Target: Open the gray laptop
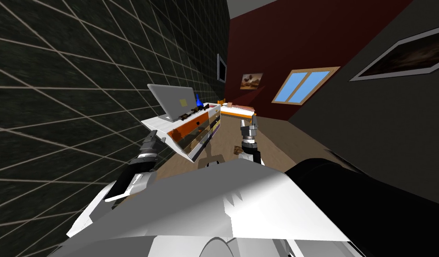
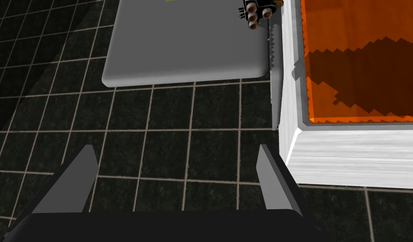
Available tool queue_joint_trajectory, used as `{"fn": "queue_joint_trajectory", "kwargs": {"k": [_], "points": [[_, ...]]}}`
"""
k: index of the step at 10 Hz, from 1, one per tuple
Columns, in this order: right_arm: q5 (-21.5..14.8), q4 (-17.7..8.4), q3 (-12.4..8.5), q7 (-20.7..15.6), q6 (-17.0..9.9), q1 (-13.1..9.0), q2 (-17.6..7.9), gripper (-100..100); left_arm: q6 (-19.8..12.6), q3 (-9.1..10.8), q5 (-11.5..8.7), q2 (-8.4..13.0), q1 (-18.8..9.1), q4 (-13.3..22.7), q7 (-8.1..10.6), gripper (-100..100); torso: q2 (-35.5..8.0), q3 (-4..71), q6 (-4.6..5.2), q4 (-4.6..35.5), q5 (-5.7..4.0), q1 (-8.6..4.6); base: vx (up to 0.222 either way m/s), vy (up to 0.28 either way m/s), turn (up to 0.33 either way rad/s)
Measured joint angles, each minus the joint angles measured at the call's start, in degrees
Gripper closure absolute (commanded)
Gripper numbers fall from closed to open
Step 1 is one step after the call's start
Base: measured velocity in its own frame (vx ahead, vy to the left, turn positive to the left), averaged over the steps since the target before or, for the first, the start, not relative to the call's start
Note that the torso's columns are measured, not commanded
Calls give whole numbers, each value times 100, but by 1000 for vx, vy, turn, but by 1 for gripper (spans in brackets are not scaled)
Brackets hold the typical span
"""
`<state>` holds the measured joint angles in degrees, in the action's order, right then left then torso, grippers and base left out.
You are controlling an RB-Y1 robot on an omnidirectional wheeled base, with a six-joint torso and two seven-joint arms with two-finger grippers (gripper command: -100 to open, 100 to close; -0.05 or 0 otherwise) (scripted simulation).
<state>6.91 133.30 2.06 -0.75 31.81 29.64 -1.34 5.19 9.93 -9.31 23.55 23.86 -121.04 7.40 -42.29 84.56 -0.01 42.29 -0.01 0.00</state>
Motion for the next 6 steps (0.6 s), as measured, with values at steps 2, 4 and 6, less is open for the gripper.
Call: {"fn": "queue_joint_trajectory", "kwargs": {"k": [2,4,6], "points": [[0,0,0,0,0,0,0,0,-323,129,-60,329,-124,138,62,-100,3,2,0,-1,1,4,7,-48,-36],[0,0,0,0,0,0,0,0,-583,238,-110,647,-228,334,114,-100,-1,0,-1,0,0,0,6,-54,-35],[0,0,0,0,0,0,0,0,-900,337,-151,966,-444,569,164,-100,1,1,-1,0,0,0,8,-58,-27]]}}
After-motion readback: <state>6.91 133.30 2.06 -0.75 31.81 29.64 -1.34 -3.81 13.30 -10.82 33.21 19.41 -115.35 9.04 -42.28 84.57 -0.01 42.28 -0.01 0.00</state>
